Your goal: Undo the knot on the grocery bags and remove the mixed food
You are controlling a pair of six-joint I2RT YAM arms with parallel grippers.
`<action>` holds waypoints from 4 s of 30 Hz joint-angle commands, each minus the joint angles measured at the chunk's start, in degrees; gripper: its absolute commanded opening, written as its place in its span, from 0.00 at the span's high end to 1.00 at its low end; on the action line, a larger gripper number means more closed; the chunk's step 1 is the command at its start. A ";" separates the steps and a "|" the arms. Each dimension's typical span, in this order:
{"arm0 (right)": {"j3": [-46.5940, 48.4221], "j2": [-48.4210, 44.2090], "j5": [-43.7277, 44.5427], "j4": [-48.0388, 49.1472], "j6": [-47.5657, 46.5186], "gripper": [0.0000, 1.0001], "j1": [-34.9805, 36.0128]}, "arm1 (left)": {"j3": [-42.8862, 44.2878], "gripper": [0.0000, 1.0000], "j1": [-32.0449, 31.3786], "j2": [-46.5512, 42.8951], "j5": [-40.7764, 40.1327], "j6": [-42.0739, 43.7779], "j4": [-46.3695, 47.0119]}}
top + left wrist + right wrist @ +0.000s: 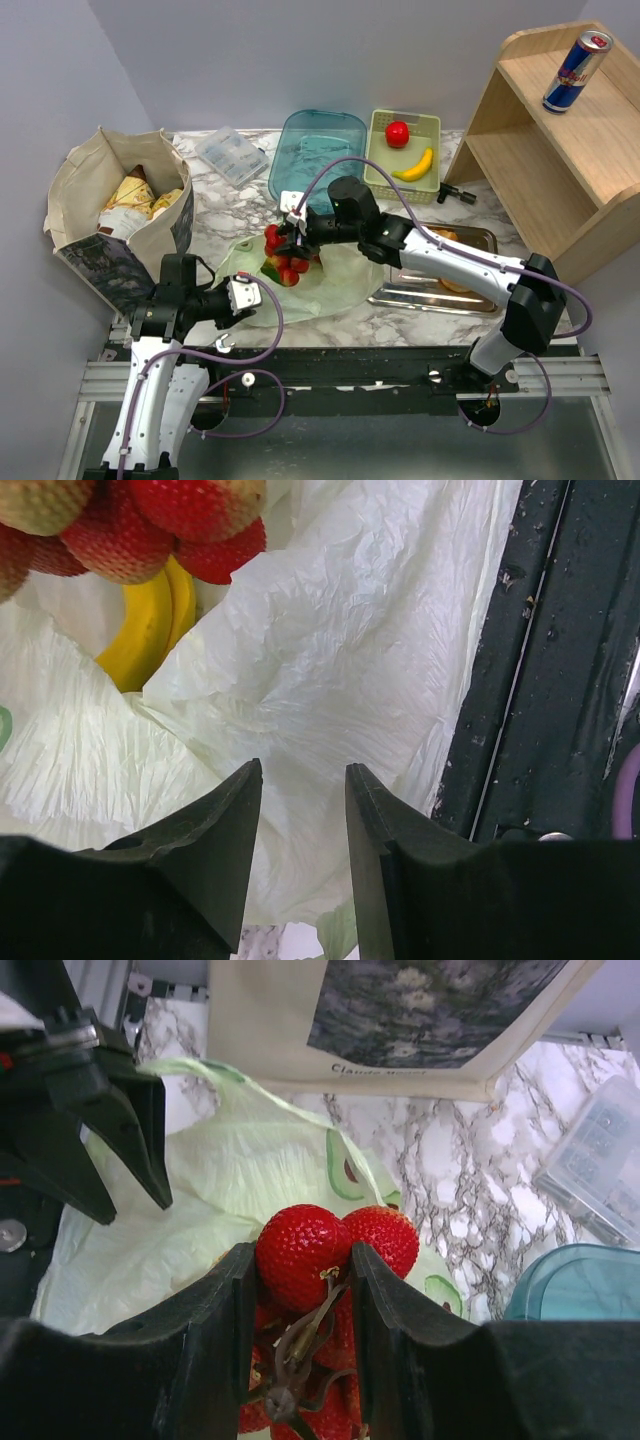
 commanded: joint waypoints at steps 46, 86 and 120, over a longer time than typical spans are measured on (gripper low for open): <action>26.54 28.41 22.44 11.32 14.19 0.99 -39.03 | 25.32 0.06 -6.61 14.25 5.41 -18.78 2.90; 5.80 -4.09 -0.68 -40.01 6.16 0.36 -21.19 | 12.29 0.25 -25.58 41.07 -25.39 -14.18 38.23; 9.00 -2.55 5.65 -31.70 11.20 0.99 -21.19 | 19.17 0.88 -27.22 35.37 -6.24 9.82 6.00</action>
